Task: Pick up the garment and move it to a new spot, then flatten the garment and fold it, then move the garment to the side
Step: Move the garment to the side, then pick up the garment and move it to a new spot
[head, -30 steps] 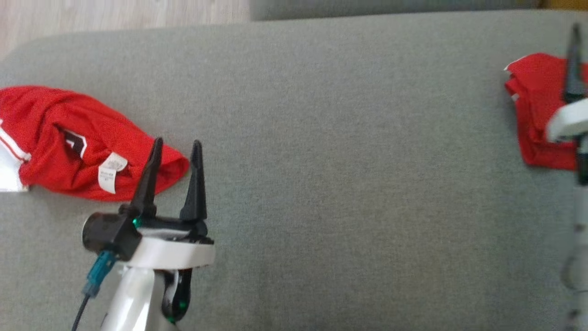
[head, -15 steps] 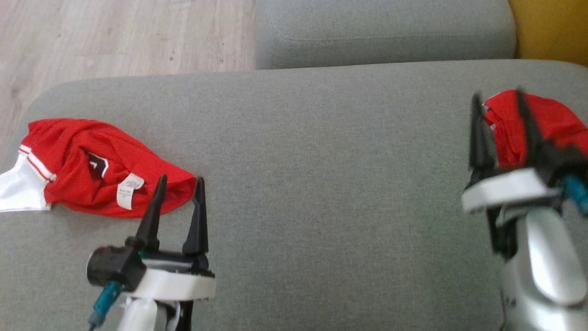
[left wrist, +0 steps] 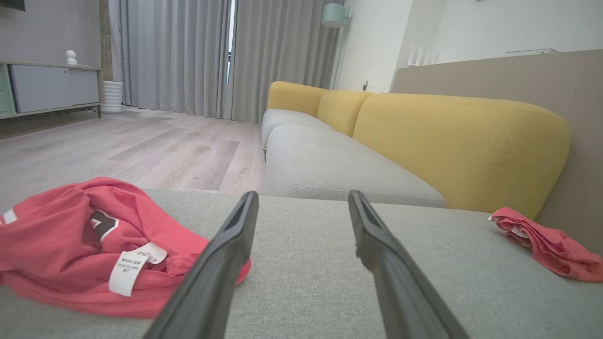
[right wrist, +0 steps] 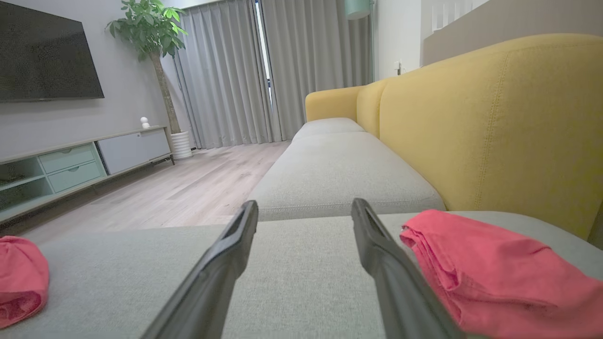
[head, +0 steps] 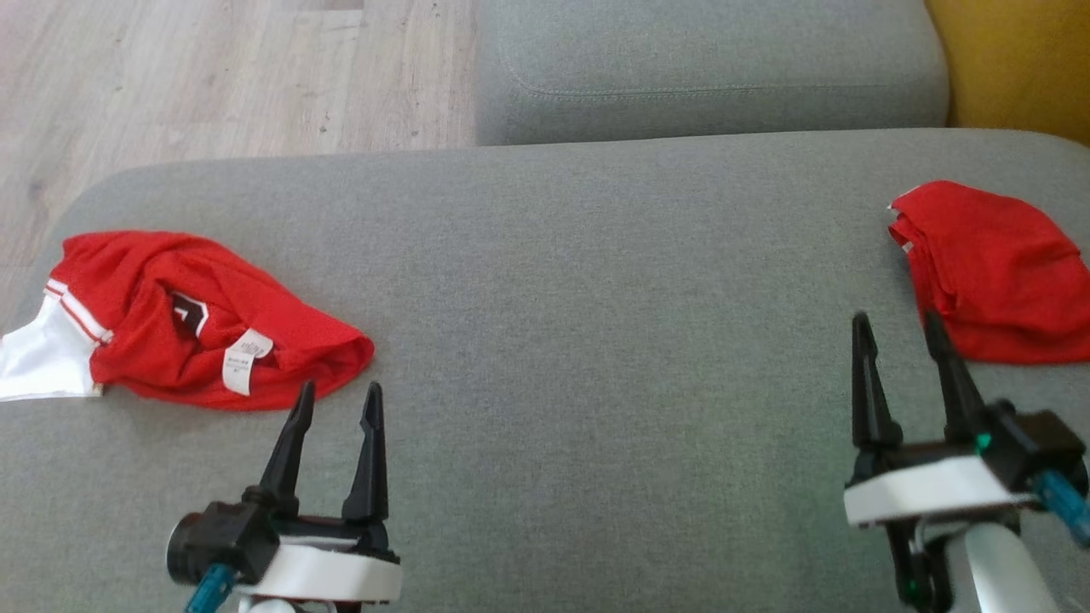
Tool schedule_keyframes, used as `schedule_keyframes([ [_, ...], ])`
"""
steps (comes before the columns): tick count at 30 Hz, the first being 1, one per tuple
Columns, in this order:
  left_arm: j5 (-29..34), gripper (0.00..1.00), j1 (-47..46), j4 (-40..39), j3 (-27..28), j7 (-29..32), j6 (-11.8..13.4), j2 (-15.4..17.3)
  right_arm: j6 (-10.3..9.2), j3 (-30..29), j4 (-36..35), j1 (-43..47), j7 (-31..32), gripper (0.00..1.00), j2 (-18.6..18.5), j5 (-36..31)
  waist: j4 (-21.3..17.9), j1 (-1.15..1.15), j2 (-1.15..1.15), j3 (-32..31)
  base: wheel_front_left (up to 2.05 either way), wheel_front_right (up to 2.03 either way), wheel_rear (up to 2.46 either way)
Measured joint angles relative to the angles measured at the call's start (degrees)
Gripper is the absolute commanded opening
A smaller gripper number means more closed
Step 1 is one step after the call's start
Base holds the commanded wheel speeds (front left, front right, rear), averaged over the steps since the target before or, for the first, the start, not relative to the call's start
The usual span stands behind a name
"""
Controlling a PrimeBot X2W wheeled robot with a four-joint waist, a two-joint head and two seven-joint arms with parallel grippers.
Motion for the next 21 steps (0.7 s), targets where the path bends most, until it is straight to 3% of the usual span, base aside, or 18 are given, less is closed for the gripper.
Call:
schedule_keyframes([
  [4,-1.1,1.0,0.0,-0.9,0.0,0.0,1.1,0.0,0.0,0.0,-1.8,2.5,0.0,1.0,0.0,0.6,0.1,0.0,0.0,-0.1,0.0,0.0,0.0],
  [21,-1.1,1.0,0.1,-1.7,-0.3,0.0,1.1,0.0,0.0,0.0,-2.5,2.5,0.0,1.0,0.1,0.6,0.5,0.01,0.0,-0.5,0.0,0.0,0.0],
])
